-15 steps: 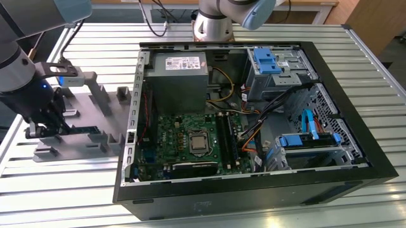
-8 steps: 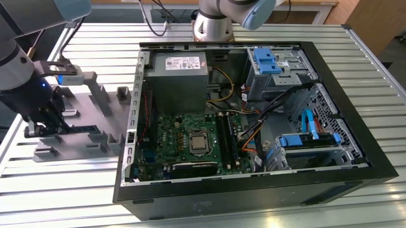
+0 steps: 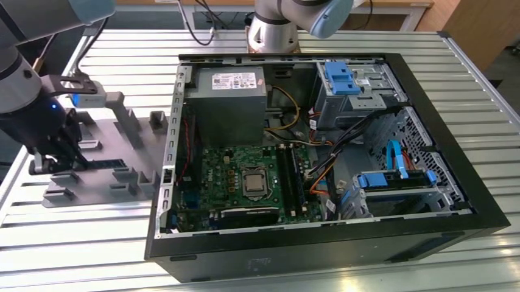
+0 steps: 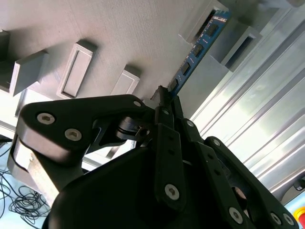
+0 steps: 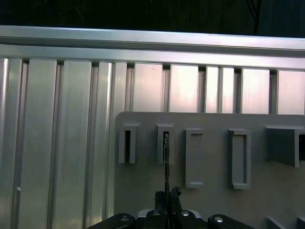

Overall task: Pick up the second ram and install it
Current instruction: 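Pick up the second ram and move it above second insertion slot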

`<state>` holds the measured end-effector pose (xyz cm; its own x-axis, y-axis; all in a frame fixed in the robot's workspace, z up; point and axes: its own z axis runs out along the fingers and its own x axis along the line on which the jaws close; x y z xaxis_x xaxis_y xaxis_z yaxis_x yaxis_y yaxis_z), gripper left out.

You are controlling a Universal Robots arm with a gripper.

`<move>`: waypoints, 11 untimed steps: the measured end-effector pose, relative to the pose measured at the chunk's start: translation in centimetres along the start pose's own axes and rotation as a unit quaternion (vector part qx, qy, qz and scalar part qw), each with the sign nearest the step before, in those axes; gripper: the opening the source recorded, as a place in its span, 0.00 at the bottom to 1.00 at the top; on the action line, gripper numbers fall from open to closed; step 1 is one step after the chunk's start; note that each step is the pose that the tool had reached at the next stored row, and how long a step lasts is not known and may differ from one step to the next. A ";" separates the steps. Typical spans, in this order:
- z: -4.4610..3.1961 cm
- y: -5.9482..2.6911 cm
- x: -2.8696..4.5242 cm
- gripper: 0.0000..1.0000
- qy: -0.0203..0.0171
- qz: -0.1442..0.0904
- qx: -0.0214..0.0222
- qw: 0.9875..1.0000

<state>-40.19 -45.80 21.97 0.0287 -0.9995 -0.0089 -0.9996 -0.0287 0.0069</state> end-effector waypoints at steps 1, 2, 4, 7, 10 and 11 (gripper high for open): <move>-0.06 0.00 0.00 0.14 0.000 0.000 0.000 1.000; -0.13 0.00 0.00 0.14 0.000 0.000 0.000 1.000; -0.27 0.00 0.00 0.14 0.000 0.000 0.000 1.000; -0.48 0.00 -0.01 0.14 0.000 0.000 0.000 1.000; -0.67 0.00 -0.01 0.14 0.000 0.000 0.000 1.000; -0.72 0.00 -0.01 0.14 0.000 0.000 0.000 1.000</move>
<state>-40.19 -45.79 22.69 0.0286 -0.9995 -0.0090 -0.9996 -0.0287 0.0069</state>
